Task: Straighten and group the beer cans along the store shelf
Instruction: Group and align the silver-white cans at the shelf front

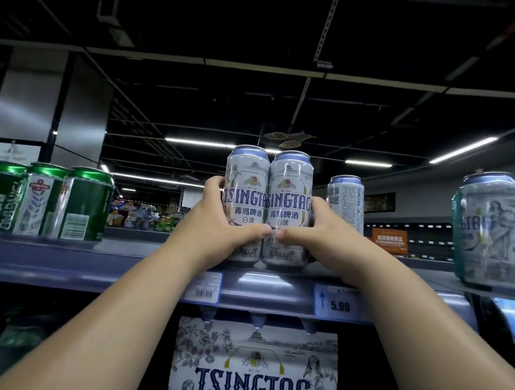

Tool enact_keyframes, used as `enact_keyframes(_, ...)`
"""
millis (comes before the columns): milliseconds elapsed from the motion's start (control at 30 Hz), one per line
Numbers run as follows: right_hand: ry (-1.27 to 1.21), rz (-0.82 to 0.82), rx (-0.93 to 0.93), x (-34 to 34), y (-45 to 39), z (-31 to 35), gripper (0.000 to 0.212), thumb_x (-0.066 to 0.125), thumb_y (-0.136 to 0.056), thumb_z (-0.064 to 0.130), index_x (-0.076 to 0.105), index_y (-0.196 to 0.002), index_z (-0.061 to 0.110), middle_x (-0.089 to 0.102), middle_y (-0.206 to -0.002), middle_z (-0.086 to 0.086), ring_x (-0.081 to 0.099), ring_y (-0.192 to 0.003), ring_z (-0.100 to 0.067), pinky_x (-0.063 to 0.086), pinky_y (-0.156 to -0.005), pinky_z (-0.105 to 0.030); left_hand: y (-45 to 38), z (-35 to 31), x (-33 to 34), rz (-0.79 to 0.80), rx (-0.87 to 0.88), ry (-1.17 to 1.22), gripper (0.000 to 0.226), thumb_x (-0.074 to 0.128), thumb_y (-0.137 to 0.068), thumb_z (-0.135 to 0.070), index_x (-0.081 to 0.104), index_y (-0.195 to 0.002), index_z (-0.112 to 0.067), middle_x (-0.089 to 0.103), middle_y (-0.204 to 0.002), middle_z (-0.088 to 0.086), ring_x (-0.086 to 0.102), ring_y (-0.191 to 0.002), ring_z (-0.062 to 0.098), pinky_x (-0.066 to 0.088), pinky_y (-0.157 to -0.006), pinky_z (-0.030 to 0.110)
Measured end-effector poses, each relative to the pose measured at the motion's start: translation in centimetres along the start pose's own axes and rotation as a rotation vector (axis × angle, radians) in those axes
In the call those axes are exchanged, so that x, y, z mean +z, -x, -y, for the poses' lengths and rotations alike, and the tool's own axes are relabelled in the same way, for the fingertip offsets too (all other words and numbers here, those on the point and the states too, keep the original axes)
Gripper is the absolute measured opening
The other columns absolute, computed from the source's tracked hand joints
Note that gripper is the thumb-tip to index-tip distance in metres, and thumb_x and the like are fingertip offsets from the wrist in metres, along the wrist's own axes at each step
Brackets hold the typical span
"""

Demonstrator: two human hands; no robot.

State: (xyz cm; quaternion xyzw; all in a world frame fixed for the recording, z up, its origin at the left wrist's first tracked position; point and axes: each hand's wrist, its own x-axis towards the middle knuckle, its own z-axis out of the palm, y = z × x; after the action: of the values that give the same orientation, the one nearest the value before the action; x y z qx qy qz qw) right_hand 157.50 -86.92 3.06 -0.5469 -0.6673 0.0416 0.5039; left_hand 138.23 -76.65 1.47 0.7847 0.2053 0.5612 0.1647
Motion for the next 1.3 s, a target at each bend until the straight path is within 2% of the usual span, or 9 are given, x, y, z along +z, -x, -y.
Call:
enact_keyframes(167, 0.081, -0.064, -0.052, 0.6, 0.8, 0.8, 0.087, 0.072, -0.067, 0.077, 0.044, -0.134, 0.030, 0.064, -0.118, 0.013, 0.068, -0.099, -0.005, 0.056, -0.082, -0.029, 0.3, -0.8, 0.4, -0.049, 0.023, -0.131, 0.105, 0.068, -0.054, -0.083, 0.024, -0.140, -0.041, 0.057, -0.127, -0.009, 0.060, -0.110, 0.013, 0.053, -0.091, 0.045)
enact_keyframes(267, 0.090, -0.266, -0.149, 0.7, 1.1, 1.0, 0.087, 0.058, -0.075, 0.079, 0.036, -0.147, 0.036, 0.052, -0.126, 0.017, 0.055, -0.105, 0.004, 0.045, -0.081, -0.024, 0.8, -1.0, 0.9, -0.129, 0.097, -0.327, 0.112, 0.053, -0.062, -0.088, 0.001, -0.151, -0.042, 0.026, -0.153, 0.000, 0.037, -0.133, 0.024, 0.040, -0.103, 0.049)
enact_keyframes(400, 0.252, -0.452, -0.111, -2.2, -0.1, 0.7, 0.093, 0.054, -0.080, 0.079, 0.026, -0.156, 0.033, 0.035, -0.157, -0.004, 0.035, -0.140, -0.022, 0.035, -0.110, -0.049, 1.6, -1.7, 1.4, -0.182, 0.238, -0.520, 0.105, 0.044, -0.070, -0.080, -0.005, -0.153, -0.039, -0.003, -0.163, 0.005, 0.009, -0.147, 0.030, 0.016, -0.115, 0.053)
enact_keyframes(533, 0.329, -0.555, 0.093, -5.4, -1.4, -0.5, 0.103, 0.068, -0.077, 0.072, 0.020, -0.158, 0.029, 0.031, -0.158, -0.011, 0.027, -0.144, -0.034, 0.033, -0.110, -0.055, 1.7, -3.1, 2.1, -0.218, 0.412, -0.738, 0.093, 0.043, -0.075, -0.069, 0.012, -0.155, -0.032, 0.001, -0.162, 0.013, -0.003, -0.149, 0.031, 0.001, -0.118, 0.053)
enact_keyframes(700, 0.239, -0.432, 0.296, -5.8, -2.4, -3.1, 0.119, 0.089, -0.071, 0.047, 0.008, -0.154, 0.020, 0.049, -0.136, -0.016, 0.053, -0.110, -0.032, 0.049, -0.087, -0.045, 1.3, -4.5, 5.2, -0.274, 0.376, -0.720, 0.085, 0.039, -0.078, -0.070, 0.023, -0.152, -0.031, 0.012, -0.162, 0.013, -0.001, -0.149, 0.034, -0.005, -0.117, 0.056)
enact_keyframes(833, 0.244, -0.437, 0.291, -6.2, -2.6, -3.4, 0.096, 0.092, -0.071, 0.036, 0.025, -0.137, 0.016, 0.049, -0.109, -0.005, 0.053, -0.092, -0.024, 0.046, -0.076, -0.039, 1.1, -4.1, 5.8, -0.290, 0.394, -0.834, 0.090, 0.037, -0.078, -0.075, 0.023, -0.153, -0.029, 0.019, -0.161, 0.014, 0.006, -0.149, 0.034, -0.004, -0.117, 0.059)
enact_keyframes(1033, -0.091, -0.212, 0.183, -6.1, -1.5, -2.5, 0.063, 0.091, -0.071, 0.020, 0.051, -0.120, 0.016, 0.071, -0.110, -0.008, 0.073, -0.094, -0.026, 0.062, -0.076, -0.046, 1.4, -4.2, 5.7, -0.265, 0.378, -0.878, 0.093, 0.039, -0.076, -0.072, 0.018, -0.155, -0.028, 0.021, -0.161, 0.012, 0.005, -0.149, 0.035, 0.002, -0.117, 0.058)
enact_keyframes(1200, -0.254, 0.049, 0.188, -6.8, 0.6, -1.1, 0.050, 0.082, -0.072, 0.028, 0.064, -0.117, 0.019, 0.078, -0.102, -0.001, 0.076, -0.091, -0.020, 0.054, -0.091, -0.048, 1.5, -4.3, 5.8, -0.253, 0.362, -0.877, 0.094, 0.037, -0.076, -0.072, 0.014, -0.156, -0.029, 0.016, -0.163, 0.010, 0.001, -0.150, 0.033, 0.003, -0.118, 0.056)
enact_keyframes(1300, -0.058, -0.037, 0.114, -5.4, 2.1, -0.9, 0.082, 0.095, -0.059, 0.047, 0.052, -0.124, 0.023, 0.074, -0.110, 0.006, 0.074, -0.094, -0.011, 0.057, -0.082, -0.035, 1.4, -4.2, 5.8, -0.259, 0.365, -0.876, 0.094, 0.035, -0.077, -0.074, 0.012, -0.157, -0.029, 0.015, -0.163, 0.010, -0.001, -0.150, 0.033, 0.003, -0.118, 0.056)
